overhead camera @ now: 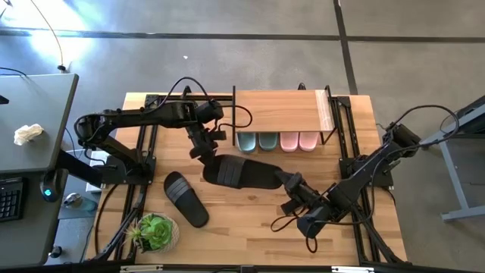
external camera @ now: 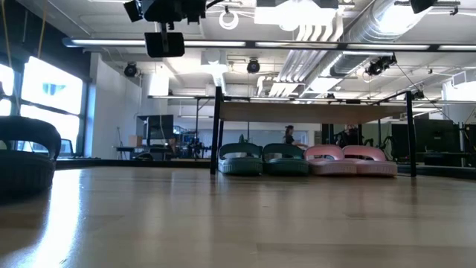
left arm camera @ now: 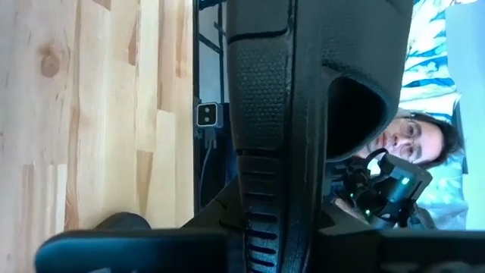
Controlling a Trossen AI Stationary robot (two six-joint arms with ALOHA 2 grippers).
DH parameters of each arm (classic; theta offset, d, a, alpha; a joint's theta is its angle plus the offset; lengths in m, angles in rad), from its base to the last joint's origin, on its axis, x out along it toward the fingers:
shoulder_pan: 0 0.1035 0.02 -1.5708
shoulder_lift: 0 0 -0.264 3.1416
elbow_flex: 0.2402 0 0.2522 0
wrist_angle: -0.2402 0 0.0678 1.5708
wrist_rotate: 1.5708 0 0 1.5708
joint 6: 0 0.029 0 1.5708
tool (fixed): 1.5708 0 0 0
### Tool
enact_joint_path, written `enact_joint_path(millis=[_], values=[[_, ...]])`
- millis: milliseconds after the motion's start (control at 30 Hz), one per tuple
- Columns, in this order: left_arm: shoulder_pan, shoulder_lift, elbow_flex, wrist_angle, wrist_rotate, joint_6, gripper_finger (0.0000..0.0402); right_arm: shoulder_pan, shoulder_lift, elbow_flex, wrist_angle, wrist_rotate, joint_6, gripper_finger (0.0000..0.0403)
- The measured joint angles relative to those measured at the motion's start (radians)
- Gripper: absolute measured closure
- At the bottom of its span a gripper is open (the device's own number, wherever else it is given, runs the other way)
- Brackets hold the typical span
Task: Pick and place slides into the shelf
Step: Put the right black slide on the shelf
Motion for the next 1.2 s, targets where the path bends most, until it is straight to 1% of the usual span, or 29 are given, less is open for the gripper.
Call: enact_joint_path(millis=[67, 133, 300, 433, 600, 733, 833, 933, 1100, 1200], values=[[0.0, 0.0, 0.0, 0.0, -0.002, 0.013, 0.0368, 0.0, 0.0, 0.0, 0.0, -0.001, 0.001, 0.0331], [0.001, 0.0, 0.0, 0.001, -0.002, 0.039, 0.0355, -0.001, 0.0, 0.0, 0.0, 0.001, 0.001, 0.0341], [0.001, -0.001, 0.0, 0.014, -0.002, 0.176, 0.0293, 0.005, 0.0, 0.0, 0.001, 0.001, 0.019, 0.0348], [0.001, -0.001, 0.0, 0.03, -0.007, 0.241, 0.0239, 0.026, 0.0, 0.0, 0.0, 0.01, 0.046, 0.035], [0.002, -0.001, 0.0, 0.108, -0.007, 0.246, 0.0179, 0.043, 0.0, -0.001, -0.007, 0.052, 0.093, 0.0351], [0.034, -0.002, 0.0, 0.143, -0.007, 0.214, 0.0146, 0.05, 0.0, -0.001, -0.009, 0.086, 0.132, 0.0351], [0.079, -0.002, 0.0, 0.142, -0.007, 0.196, 0.013, 0.053, 0.0, -0.001, -0.018, 0.093, 0.16, 0.0351], [0.134, -0.006, 0.0, 0.139, -0.009, 0.168, 0.012, 0.054, 0.0, -0.001, -0.059, 0.087, 0.229, 0.0351], [0.215, -0.012, 0.0, 0.17, -0.013, 0.165, 0.0119, 0.053, 0.0, -0.001, -0.195, 0.036, 0.431, 0.0352], [0.241, -0.02, 0.0, 0.203, -0.013, 0.164, 0.0123, 0.043, 0.0, -0.001, -0.269, 0.055, 0.555, 0.0352]])
